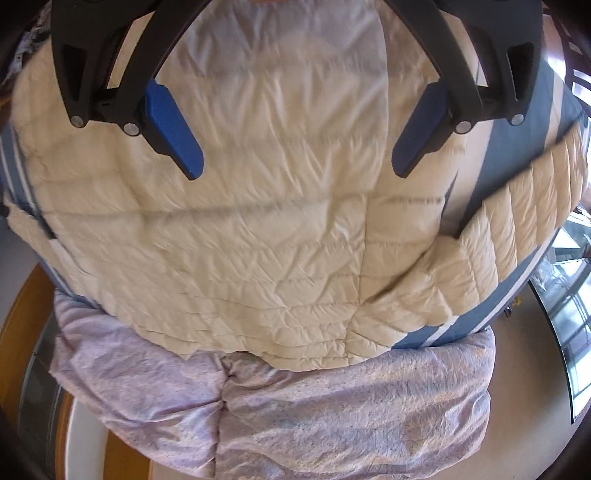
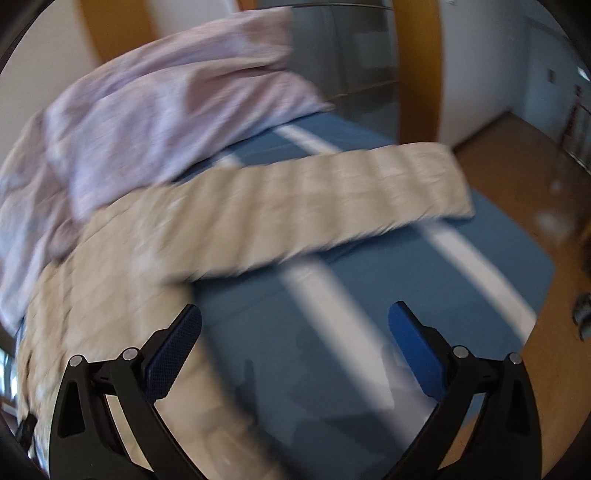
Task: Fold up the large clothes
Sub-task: 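Grasp the jacket sleeve cuff with the right gripper and lift it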
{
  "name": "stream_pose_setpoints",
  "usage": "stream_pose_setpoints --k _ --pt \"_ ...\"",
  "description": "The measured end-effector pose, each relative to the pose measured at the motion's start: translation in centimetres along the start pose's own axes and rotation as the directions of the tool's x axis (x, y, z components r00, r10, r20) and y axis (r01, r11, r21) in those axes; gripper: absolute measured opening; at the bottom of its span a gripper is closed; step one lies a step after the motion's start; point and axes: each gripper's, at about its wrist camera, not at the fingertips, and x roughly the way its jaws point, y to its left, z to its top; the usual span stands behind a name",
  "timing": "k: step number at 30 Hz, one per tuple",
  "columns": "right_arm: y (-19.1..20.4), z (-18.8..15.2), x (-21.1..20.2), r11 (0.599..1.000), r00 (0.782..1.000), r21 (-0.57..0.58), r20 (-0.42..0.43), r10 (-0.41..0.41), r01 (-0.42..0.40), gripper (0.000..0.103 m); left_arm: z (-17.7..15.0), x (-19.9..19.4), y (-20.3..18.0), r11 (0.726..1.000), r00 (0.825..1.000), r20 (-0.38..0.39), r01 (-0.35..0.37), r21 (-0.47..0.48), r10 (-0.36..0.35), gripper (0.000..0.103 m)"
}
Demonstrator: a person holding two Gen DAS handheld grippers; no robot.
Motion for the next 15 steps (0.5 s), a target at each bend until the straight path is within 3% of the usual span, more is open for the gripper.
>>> stream_pose_setpoints --k 8,15 --pt "-7.6 7.5 4.9 0.961 0.972 0.148 -0.003 -0.235 0.233 0.088 1.1 3.8 0.4 0.989 0.989 0.004 -0.15 0.022 0.15 0.101" --pt "-11.9 9.1 6.8 0.926 0.956 0.24 -0.043 -0.29 0.291 0.071 0.9 5.2 0.7 0.984 0.984 -0.017 -0.177 0.02 0.177 0.101"
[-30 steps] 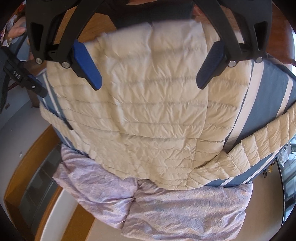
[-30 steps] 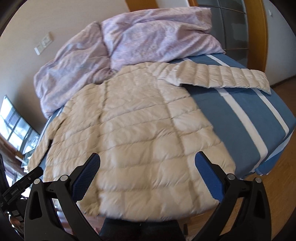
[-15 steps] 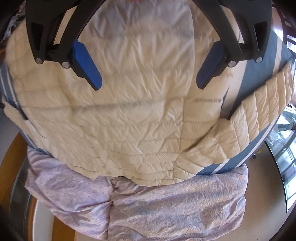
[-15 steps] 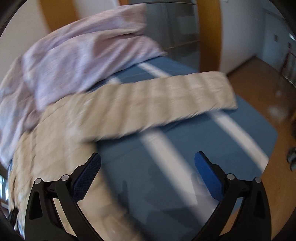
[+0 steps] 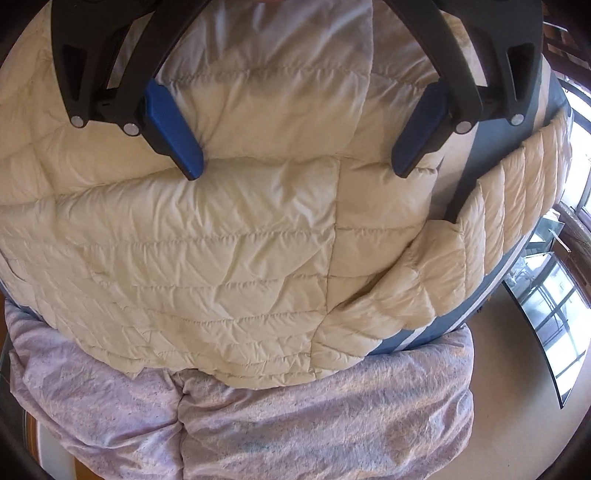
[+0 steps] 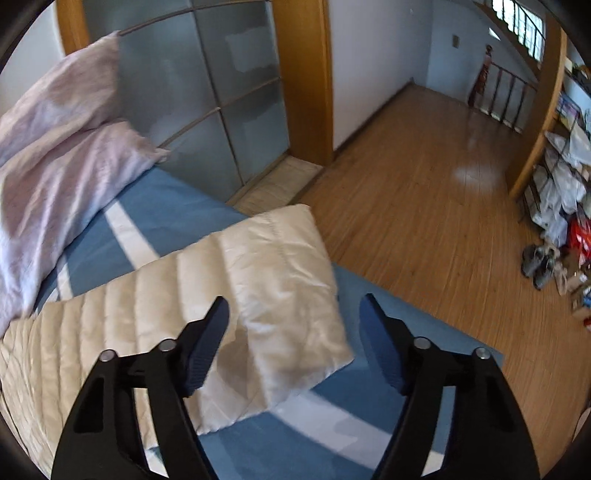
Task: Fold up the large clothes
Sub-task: 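Grasp the jacket sleeve cuff with the right gripper and lift it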
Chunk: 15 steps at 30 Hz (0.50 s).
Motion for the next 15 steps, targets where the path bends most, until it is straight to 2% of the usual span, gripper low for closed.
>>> stream_pose_setpoints --k 6,8,10,12,15 --pt "-0.9 -1.1 1.9 0.999 0.997 0.029 -0.068 0.032 -0.03 0.061 -0.3 0.3 -0.5 1.0 1.0 -0.007 -0.018 0.012 0.018 0.101" --pt "-0.6 -1.4 1.8 1.0 0.998 0.013 -0.055 0.019 -0.019 0.056 -0.3 0.4 -0.4 1.0 1.0 -0.013 -0.013 0.009 0.013 0.101" --pt "0.0 -1.5 1.7 1.0 0.999 -0.018 -0.045 0.01 -0.011 0.044 -0.3 0.5 -0.3 1.0 1.0 -0.019 -0.007 0.005 0.007 0.101" --pt "0.7 -1.7 1.6 0.999 0.999 -0.048 -0.04 0.022 -0.024 0.022 -0.2 0.7 -0.3 1.0 1.0 -0.024 -0.003 0.002 0.003 0.101" --pt "1.5 -1.5 1.1 0.998 0.999 -0.056 -0.039 0.025 -0.027 0.011 -0.3 0.8 -0.3 1.0 1.0 -0.03 0.002 0.0 -0.002 0.101"
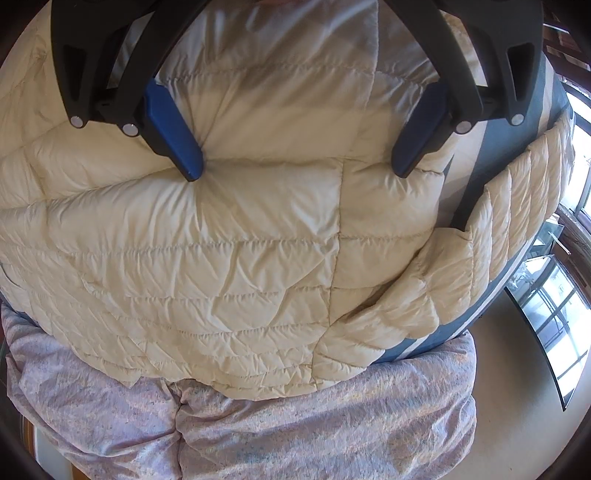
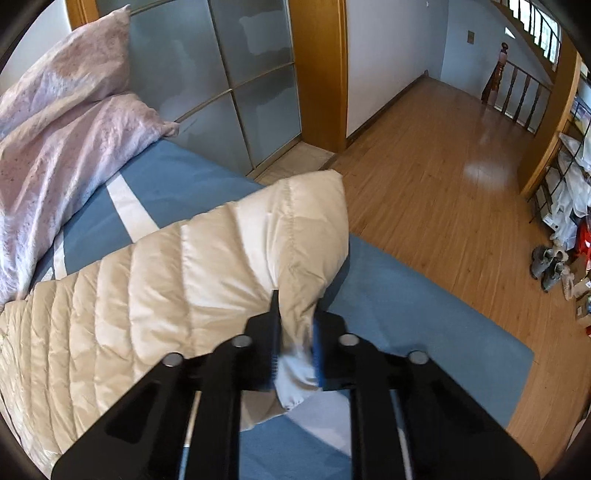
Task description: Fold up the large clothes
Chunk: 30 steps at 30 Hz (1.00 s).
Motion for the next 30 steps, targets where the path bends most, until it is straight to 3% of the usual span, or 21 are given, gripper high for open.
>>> stream_pose_setpoints --k 5,11,16,20,25,30 --pt "2.8 0.0 -2.4 0.999 0.999 -0.041 0.04 0.036 -0.034 0.01 0.0 0.3 0.4 0.999 0.999 -0.013 0.033 -0.028 -0.033 0.101" --pt "11.7 -1.8 -8.6 0.958 0.972 -0.22 0.105 0.209 -0.182 0.01 -0.1 0.4 0.7 0.997 0.998 -0.02 0.06 -0.047 -0.061 0.101" --pt "21.0 -5.6 -13.8 0.853 0.923 -0.424 0.089 0.375 -0.305 0.01 0.0 0.4 0.9 0.996 0.997 -0.023 0.071 -0.056 -0.072 0.101" --pt "28.2 -10.4 -15.9 0.742 0.882 -0.539 -0.002 0.472 -0.398 0.01 0.0 0.4 0.9 0.995 0.997 -0.023 0.075 -0.06 -0.076 0.101" --pt "35.8 -17.5 -17.2 0.601 0.85 -0.651 -0.136 0.509 -0.464 0.01 0.1 0.4 1.0 0.995 0.996 -0.025 0.081 -0.066 -0.083 0.101" --pt "40.9 -23.8 -17.6 0.499 0.832 -0.71 -0.226 0.506 -0.497 0.01 0.1 0.4 1.1 0.994 0.996 -0.026 0.086 -0.07 -0.088 0.101"
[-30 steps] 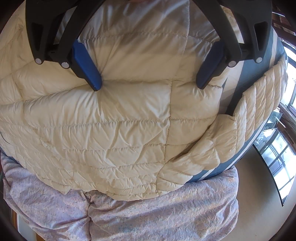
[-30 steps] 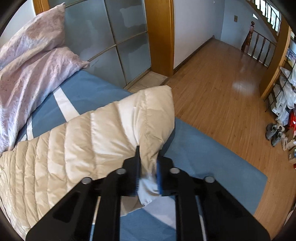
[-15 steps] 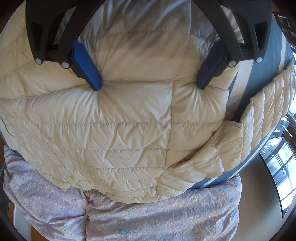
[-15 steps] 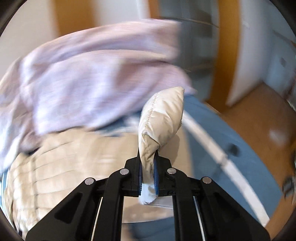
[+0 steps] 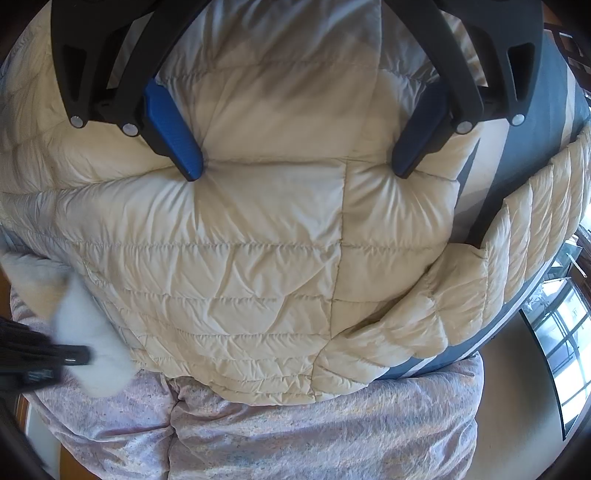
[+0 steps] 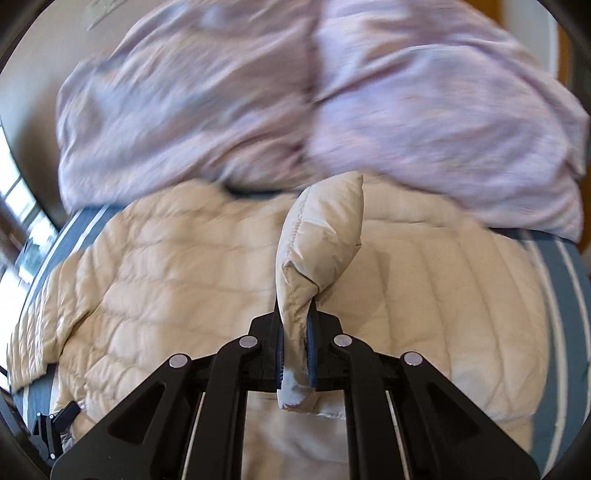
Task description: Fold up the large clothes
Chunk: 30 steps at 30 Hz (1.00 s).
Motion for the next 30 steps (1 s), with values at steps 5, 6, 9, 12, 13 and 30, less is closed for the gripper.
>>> stream_pose_setpoints --k 5,6,9,12,13,30 --pt "4.2 -0.1 2.4 0.998 0.999 -0.049 -0.039 0.025 -0.027 0.01 0.0 0.0 0.1 1.0 1.0 0.0 0.004 -0.003 -0.004 0.101" --pt "4.5 -0.1 2.7 0.998 0.998 -0.054 -0.045 0.031 -0.034 0.01 0.0 0.0 0.0 1.0 1.0 0.0 0.005 -0.004 -0.005 0.101" --pt "5.8 -0.2 2.9 0.994 0.994 -0.08 -0.085 0.071 -0.078 0.028 0.0 0.0 0.1 1.0 1.0 0.001 0.007 -0.006 -0.007 0.101" --pt "5.7 0.2 1.5 0.99 0.991 -0.061 -0.046 0.125 -0.128 0.057 0.0 -0.1 0.1 1.0 1.0 0.002 0.01 -0.008 -0.01 0.101" --pt "5.3 0.4 0.4 0.99 0.991 -0.052 -0.004 0.133 -0.133 0.057 -0.1 -0.1 0.0 1.0 1.0 0.002 0.01 -0.008 -0.01 0.101" --pt "2.1 -0.9 4.6 0.996 0.997 0.068 -0.059 -0.056 0.06 0.079 0.0 -0.1 0.1 1.0 1.0 0.002 0.01 -0.008 -0.01 0.101"
